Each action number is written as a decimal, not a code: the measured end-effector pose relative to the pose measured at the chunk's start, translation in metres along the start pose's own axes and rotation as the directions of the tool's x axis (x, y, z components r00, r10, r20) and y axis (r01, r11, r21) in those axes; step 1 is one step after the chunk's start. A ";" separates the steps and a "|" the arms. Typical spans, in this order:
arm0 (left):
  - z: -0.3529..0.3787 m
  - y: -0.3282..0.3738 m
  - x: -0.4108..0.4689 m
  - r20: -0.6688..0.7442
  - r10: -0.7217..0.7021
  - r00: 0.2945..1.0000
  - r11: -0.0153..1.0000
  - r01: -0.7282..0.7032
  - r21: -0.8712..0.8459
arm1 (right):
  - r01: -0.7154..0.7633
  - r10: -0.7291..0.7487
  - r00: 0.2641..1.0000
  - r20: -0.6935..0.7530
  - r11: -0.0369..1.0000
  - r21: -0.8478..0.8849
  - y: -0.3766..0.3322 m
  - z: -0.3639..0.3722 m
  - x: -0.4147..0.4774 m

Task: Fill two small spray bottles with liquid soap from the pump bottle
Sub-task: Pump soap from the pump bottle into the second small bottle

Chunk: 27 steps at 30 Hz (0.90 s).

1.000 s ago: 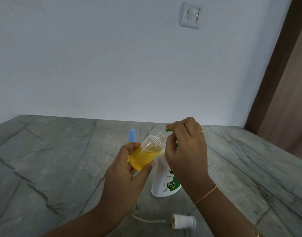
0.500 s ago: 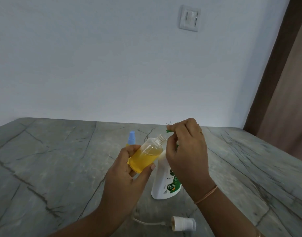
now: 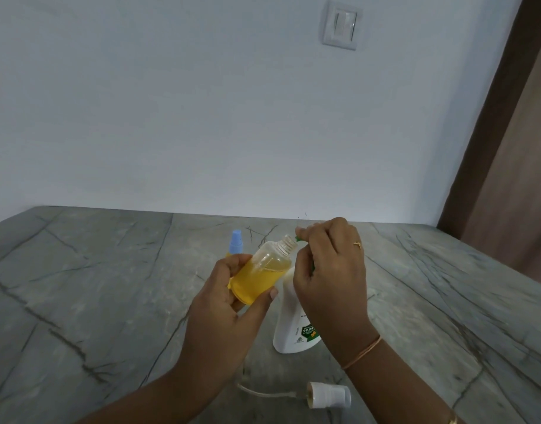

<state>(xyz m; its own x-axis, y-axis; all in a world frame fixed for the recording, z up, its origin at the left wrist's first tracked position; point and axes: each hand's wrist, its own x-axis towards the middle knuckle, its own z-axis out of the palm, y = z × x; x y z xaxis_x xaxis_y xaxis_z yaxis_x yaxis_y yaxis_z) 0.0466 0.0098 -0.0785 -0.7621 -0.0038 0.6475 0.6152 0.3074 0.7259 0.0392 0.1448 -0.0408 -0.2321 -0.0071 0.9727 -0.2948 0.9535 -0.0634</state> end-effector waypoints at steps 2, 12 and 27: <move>0.000 0.000 -0.001 0.003 -0.002 1.000 1.000 0.002 -0.003 | -0.004 0.004 1.000 0.010 1.000 -0.002 0.000 0.000 0.001; 0.001 -0.002 0.001 0.011 -0.011 1.000 1.000 0.011 -0.019 | 0.006 -0.005 1.000 0.031 1.000 -0.022 0.004 -0.005 0.014; 0.000 0.001 0.000 0.002 -0.011 1.000 1.000 0.011 -0.008 | 0.011 -0.011 1.000 0.017 1.000 0.010 0.000 -0.002 0.006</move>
<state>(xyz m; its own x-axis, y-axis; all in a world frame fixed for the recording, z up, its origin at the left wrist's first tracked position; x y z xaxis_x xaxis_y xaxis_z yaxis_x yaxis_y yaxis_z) 0.0469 0.0101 -0.0781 -0.7692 -0.0055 0.6390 0.6084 0.2998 0.7349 0.0401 0.1453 -0.0343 -0.2441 -0.0227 0.9695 -0.3065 0.9503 -0.0549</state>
